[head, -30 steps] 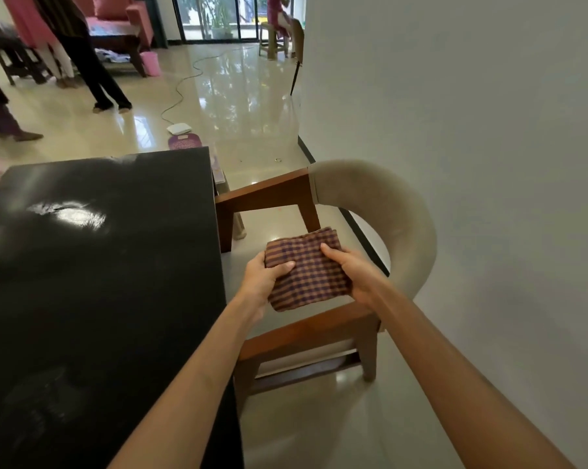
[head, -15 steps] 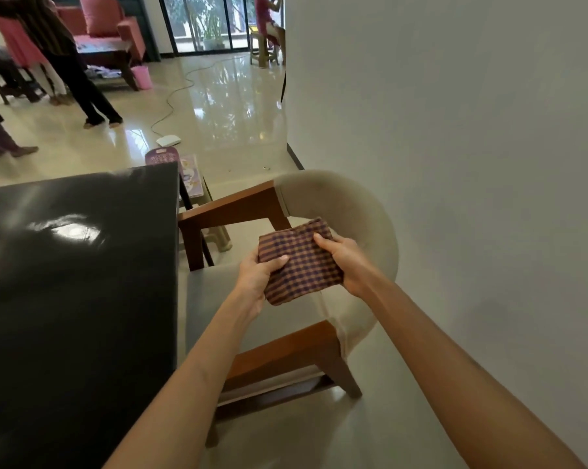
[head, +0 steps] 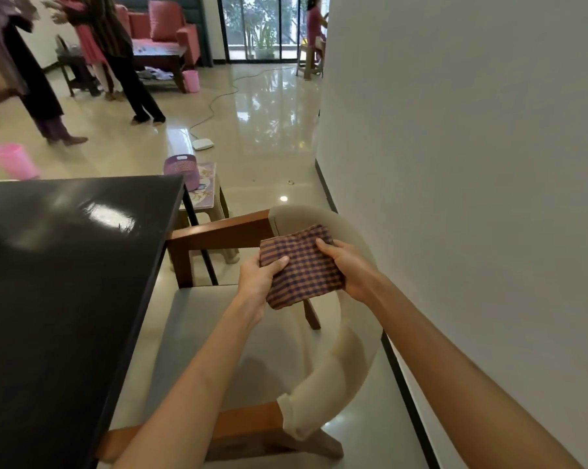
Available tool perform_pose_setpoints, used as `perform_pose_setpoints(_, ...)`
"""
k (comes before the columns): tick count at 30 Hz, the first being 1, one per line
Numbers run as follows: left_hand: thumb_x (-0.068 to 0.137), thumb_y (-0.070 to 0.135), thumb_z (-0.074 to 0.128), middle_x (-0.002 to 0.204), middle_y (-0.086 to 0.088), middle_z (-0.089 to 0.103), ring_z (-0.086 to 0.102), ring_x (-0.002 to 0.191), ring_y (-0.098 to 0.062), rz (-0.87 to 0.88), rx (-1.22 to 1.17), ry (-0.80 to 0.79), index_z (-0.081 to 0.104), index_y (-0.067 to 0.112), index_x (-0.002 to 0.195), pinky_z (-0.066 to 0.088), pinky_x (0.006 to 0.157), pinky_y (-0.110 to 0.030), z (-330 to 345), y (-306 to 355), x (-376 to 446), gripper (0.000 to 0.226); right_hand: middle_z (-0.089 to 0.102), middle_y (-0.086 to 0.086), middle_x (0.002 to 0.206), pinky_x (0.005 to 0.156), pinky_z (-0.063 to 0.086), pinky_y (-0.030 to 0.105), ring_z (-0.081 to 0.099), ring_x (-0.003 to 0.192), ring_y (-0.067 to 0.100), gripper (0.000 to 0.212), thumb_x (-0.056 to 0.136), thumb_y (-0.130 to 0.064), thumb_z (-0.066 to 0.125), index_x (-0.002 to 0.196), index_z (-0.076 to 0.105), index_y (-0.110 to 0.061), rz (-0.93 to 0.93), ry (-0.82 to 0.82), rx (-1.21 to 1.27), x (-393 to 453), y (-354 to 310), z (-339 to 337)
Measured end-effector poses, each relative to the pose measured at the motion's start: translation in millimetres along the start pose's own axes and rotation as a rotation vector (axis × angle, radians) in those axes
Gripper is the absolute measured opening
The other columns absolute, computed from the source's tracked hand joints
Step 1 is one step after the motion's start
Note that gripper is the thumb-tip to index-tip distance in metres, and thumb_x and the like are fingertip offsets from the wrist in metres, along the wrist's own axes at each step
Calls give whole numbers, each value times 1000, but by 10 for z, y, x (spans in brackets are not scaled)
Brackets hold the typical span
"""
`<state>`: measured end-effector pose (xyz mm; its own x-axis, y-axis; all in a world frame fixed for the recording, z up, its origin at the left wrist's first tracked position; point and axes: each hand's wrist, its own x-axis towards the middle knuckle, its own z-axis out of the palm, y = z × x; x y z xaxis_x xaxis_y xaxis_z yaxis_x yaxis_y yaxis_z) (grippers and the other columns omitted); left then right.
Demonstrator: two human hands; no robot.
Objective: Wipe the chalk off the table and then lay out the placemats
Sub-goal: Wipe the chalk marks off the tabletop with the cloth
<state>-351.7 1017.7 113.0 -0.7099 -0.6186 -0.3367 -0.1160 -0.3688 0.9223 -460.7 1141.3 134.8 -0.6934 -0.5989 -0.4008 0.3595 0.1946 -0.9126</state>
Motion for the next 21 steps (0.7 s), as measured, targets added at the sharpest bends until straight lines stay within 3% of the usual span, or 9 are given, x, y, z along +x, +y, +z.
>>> perform_pose_setpoints(10,91,19,62,112,-4,68,66,102,-22,40,-70,109,58,20,123,55,89,-44,-108,247,769,33,68,9,116,93,52,42,65,105,27,32,96,-28,57,124,60,-12,64,-168,-70,996,-456,156)
perform_pose_setpoints(15,90,21,62,114,-2,67,64,104,-21,64,-79,211,57,21,125,53,92,-46,-252,360,1040,35,67,9,113,79,53,35,65,99,24,32,96,-27,58,123,59,-11,112,-239,-110,1344,-675,394)
perform_pose_setpoints(21,89,24,64,116,-2,65,62,106,-22,50,-64,324,55,21,128,51,95,-48,-473,515,1251,40,66,7,111,84,51,36,63,100,23,31,95,-28,58,122,59,-12,169,-315,-157,1704,-837,681)
